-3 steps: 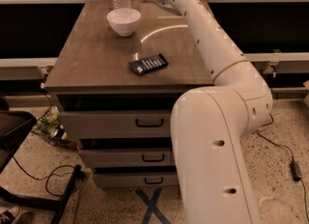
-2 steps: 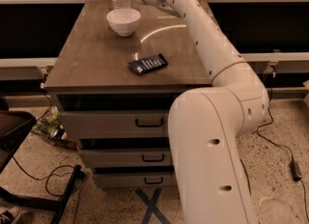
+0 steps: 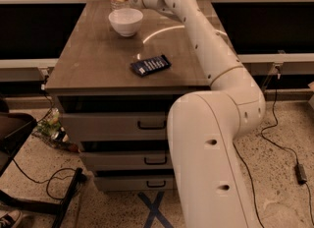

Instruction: Place water bottle into white bowl

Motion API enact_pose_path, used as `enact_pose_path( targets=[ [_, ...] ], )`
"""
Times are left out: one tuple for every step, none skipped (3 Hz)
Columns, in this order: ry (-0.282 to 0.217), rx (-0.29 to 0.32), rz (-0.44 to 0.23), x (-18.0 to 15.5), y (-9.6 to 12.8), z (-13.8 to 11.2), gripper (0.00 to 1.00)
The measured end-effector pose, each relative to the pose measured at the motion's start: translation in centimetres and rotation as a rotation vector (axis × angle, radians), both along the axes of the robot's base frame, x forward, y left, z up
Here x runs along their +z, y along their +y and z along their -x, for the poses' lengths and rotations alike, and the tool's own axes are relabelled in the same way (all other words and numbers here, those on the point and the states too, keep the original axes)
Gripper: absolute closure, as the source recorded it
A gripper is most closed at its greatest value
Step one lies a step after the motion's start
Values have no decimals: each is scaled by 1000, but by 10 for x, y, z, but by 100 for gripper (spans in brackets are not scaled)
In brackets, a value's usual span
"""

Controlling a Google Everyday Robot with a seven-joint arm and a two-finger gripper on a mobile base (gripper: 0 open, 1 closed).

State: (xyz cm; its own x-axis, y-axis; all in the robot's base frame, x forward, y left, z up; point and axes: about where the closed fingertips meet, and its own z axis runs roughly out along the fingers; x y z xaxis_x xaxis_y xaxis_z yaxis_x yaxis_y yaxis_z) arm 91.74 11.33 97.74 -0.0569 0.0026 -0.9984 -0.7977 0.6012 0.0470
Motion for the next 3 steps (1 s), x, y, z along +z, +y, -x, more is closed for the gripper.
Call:
enact_pose_path(
  targets=[
    [-1, -23, 1, -5, -12, -3, 100],
    [-6, -41, -11, -11, -23, -5, 100],
    [-16, -46, -29, -17, -26, -5, 100]
  ],
)
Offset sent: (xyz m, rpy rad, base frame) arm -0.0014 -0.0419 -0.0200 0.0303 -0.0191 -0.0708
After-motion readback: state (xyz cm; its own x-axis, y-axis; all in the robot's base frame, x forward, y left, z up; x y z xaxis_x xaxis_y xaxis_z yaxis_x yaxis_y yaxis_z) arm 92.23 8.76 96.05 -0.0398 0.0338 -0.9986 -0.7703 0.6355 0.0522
